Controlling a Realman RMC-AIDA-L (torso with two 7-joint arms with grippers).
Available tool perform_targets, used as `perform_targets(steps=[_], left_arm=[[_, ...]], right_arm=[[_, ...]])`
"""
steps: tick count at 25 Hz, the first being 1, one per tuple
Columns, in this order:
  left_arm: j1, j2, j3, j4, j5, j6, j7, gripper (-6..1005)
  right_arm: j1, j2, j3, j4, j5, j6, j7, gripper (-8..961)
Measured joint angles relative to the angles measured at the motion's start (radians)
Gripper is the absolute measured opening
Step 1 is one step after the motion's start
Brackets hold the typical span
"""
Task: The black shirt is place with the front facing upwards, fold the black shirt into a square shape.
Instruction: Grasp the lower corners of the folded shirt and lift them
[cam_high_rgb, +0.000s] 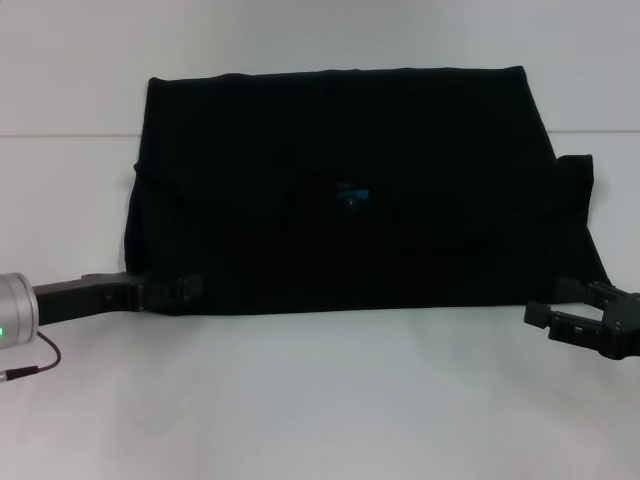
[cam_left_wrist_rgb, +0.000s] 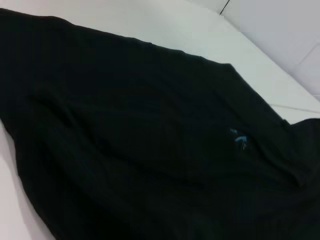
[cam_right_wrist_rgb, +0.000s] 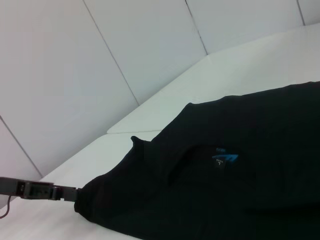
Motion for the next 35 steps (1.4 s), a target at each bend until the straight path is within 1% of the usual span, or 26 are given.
perform_targets(steps=[5,12,16,19,21,24,26,28,30,32,33,35], left_arm=[[-0.003,0.0,0.026,0.004,0.001,-0.017,0.001,711],[-0.006,-0.002,0.054,0.005,0.001,-0.063,0.003,558],[-0.006,-0.003,0.059,0.007,0.001,-0.068,0.003,470],[-0.006,-0.003,0.057,0.009,0.001,-0.068,0.003,328],[-0.006,-0.003,0.055,0.009,0.001,-0.068,0.003,234],[-0.006,-0.002,0.053,0.009,0.001,-0.064,0.003,27],[-0.006,-0.001,0.052,0.009,0.001,-0.059,0.003,27],[-0.007,0.0,0.051,0.009,0.001,-0.055,0.003,27],[-0.008,0.0,0.051,0.009,0.001,-0.051,0.003,27],[-0.009,0.001,0.051,0.01,0.001,-0.048,0.003,27],[-0.009,0.001,0.051,0.01,0.001,-0.048,0.003,27],[-0.01,0.001,0.052,0.01,0.001,-0.047,0.003,27]], right_arm=[[-0.002,0.0,0.001,0.0,0.0,0.0,0.0,937],[-0.006,-0.001,0.003,0.0,0.003,-0.001,0.003,936],[-0.007,-0.008,0.003,-0.001,0.003,-0.002,0.014,936],[-0.007,-0.014,0.003,-0.029,0.002,-0.004,0.059,936],[-0.008,-0.018,-0.001,-0.081,-0.004,0.005,0.137,936],[-0.002,-0.027,-0.01,-0.188,-0.062,0.018,0.306,935],[0.015,-0.04,-0.014,-0.268,-0.129,0.015,0.431,935],[0.044,-0.061,-0.029,-0.359,-0.216,0.003,0.6,935],[0.076,-0.082,-0.04,-0.416,-0.29,0.0,0.738,935],[0.118,-0.097,-0.044,-0.455,-0.376,-0.001,0.846,935],[0.139,-0.101,-0.044,-0.468,-0.418,0.0,0.88,934],[0.18,-0.1,-0.046,-0.484,-0.494,0.004,0.909,934]])
